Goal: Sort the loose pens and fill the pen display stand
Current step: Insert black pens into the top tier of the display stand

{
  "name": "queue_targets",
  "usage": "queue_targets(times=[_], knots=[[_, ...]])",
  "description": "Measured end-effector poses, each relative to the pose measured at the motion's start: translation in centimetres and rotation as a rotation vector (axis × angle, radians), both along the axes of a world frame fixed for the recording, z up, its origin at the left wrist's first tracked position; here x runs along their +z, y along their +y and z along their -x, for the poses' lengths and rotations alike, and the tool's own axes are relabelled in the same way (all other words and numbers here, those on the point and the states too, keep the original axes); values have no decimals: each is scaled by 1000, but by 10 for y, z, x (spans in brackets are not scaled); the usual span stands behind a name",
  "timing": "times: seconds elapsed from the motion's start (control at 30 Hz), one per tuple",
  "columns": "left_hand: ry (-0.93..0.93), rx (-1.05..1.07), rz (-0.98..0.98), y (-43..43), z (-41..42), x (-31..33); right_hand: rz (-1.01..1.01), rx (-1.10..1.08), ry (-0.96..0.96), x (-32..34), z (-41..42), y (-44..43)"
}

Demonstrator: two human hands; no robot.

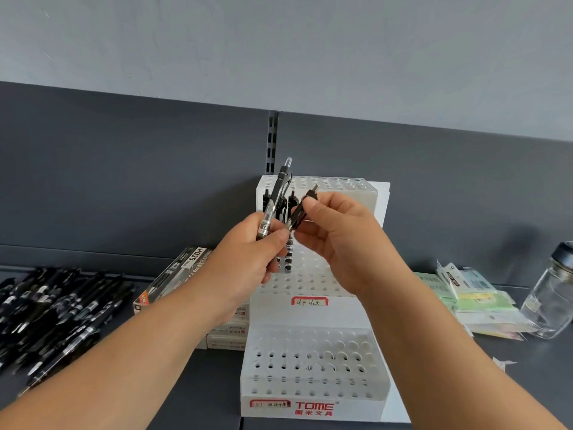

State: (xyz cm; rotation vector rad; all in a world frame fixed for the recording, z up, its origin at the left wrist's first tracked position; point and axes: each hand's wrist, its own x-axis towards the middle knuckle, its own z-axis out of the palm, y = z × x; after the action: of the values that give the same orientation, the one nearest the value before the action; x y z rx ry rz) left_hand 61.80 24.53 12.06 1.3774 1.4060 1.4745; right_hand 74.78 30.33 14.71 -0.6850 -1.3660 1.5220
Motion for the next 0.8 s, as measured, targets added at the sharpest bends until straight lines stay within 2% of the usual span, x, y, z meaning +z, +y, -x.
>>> queue_targets(times=[0.1, 0.2, 0.33, 0.57, 0.7, 0.8], knots=[[22, 63, -35, -2, 5, 0, -125, -184, -46, 14, -6, 4], [25, 139, -54, -1, 15, 0, -346, -410, -149, 26, -14, 11], [33, 147, -13, -1, 20, -4, -541, -464, -345, 21, -9, 17], [-21, 129, 21, -3, 21, -4, -510, -429, -450, 1, 0, 29], [-153, 115, 20, -3, 21, -3, -481, -447, -549, -15, 2, 33], [-144, 103, -5, -2, 19, -3, -493, -468, -589, -16, 1, 33]])
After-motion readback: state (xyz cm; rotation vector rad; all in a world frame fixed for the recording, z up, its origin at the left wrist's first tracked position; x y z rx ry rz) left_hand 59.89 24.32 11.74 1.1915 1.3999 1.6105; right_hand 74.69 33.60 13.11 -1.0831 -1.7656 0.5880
